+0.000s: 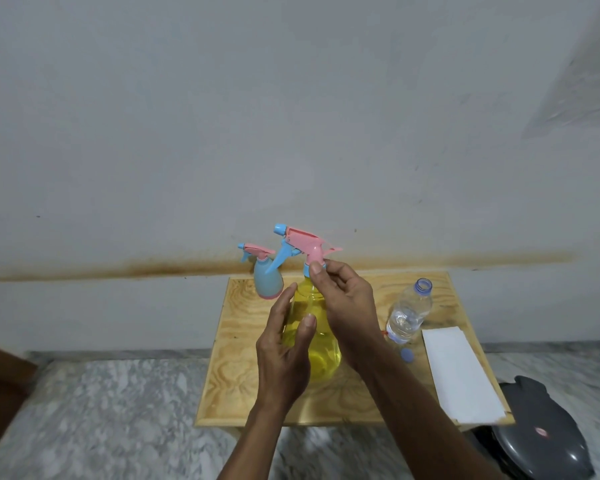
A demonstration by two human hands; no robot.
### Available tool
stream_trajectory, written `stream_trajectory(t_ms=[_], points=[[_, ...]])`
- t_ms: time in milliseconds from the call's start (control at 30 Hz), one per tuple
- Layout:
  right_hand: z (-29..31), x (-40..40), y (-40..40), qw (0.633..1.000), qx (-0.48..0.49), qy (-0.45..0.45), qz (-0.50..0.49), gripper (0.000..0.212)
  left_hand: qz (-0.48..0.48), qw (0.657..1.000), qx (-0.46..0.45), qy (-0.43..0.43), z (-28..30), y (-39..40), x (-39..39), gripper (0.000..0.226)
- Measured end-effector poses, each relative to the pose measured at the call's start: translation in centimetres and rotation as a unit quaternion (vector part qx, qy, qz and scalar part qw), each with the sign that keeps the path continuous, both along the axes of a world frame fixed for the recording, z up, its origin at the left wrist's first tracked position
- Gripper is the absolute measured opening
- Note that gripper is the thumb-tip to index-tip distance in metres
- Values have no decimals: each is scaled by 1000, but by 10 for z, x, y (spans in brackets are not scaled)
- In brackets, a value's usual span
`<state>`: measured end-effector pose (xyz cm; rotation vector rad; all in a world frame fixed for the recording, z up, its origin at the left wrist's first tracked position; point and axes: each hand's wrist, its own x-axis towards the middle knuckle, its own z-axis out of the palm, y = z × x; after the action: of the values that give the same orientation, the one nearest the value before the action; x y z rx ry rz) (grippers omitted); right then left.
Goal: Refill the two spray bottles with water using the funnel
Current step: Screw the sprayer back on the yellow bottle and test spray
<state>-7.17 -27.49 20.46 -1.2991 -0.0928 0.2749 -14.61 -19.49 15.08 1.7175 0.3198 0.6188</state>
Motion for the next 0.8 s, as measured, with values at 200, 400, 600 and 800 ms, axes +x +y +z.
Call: stream_trajectory(t_ms=[200,400,600,800], points=[[8,-9,-4,996,-32,-82,21,22,-31,1000,2,-4,-6,9,-8,49],[-1,-26,8,988,-68,-112,-83,21,-50,997,49,-28,-21,19,-21,55],[-11,-37,12,983,-112,-71,-124,19,-74,997,-20,10,-37,35,-40,44],[-20,-42,3,987,-140,-7,-78,18,-169,979,-89,67,-53,31,-56,42]])
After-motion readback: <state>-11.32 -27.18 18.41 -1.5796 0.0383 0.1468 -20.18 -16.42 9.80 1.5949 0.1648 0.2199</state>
